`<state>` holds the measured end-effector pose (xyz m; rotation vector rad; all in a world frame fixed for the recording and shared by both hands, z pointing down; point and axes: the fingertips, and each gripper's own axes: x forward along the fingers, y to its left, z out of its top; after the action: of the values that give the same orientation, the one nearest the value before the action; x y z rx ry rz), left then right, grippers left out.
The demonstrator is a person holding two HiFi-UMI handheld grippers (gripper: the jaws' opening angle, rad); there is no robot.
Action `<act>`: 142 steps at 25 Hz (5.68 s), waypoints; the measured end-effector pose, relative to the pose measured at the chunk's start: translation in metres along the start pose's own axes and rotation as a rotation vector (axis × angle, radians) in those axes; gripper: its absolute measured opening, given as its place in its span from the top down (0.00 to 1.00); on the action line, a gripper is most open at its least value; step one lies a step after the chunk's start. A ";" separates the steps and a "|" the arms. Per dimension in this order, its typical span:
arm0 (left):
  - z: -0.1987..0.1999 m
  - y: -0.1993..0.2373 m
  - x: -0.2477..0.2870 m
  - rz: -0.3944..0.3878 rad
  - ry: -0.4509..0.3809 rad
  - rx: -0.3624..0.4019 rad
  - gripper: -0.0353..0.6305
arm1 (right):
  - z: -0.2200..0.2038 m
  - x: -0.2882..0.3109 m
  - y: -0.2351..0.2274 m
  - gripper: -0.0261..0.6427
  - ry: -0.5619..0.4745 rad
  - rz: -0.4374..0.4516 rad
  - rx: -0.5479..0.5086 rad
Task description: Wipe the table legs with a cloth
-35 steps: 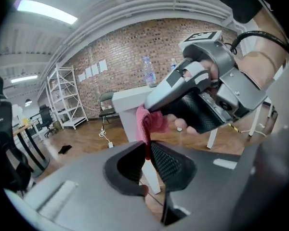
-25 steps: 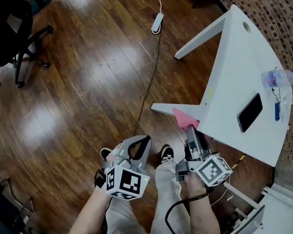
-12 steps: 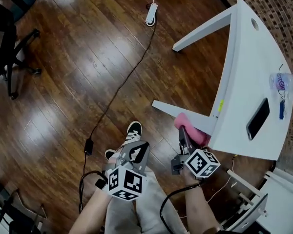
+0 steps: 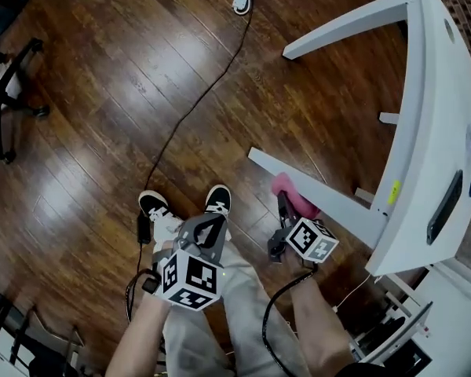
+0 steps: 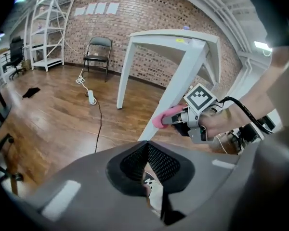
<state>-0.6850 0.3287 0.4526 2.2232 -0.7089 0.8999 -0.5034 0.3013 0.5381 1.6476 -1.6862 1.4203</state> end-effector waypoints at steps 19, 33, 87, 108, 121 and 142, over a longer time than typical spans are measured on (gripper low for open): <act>-0.134 0.092 0.099 -0.140 0.100 -0.301 0.94 | -0.123 0.221 -0.109 0.86 0.119 -0.331 -0.030; -0.109 0.211 0.090 -0.167 0.143 -0.082 0.94 | -0.168 0.309 -0.148 0.86 -0.059 -0.567 0.431; 0.283 0.046 0.043 -0.558 0.358 0.412 0.94 | 0.285 -0.165 0.118 0.88 -0.722 -0.607 0.580; 0.491 0.287 0.106 -0.611 0.362 0.433 0.94 | 0.564 -0.013 0.129 0.88 -0.735 -0.713 0.585; 0.501 0.297 0.143 -0.606 0.404 0.379 0.94 | 0.607 0.026 0.121 0.88 -0.763 -0.628 0.633; 0.488 0.309 0.215 -0.554 0.411 0.240 0.94 | 0.533 0.186 0.044 0.89 -0.453 -0.656 0.516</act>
<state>-0.5596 -0.2750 0.4427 2.1569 0.2093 1.1306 -0.3936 -0.2485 0.4556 2.6435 -0.8056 1.2466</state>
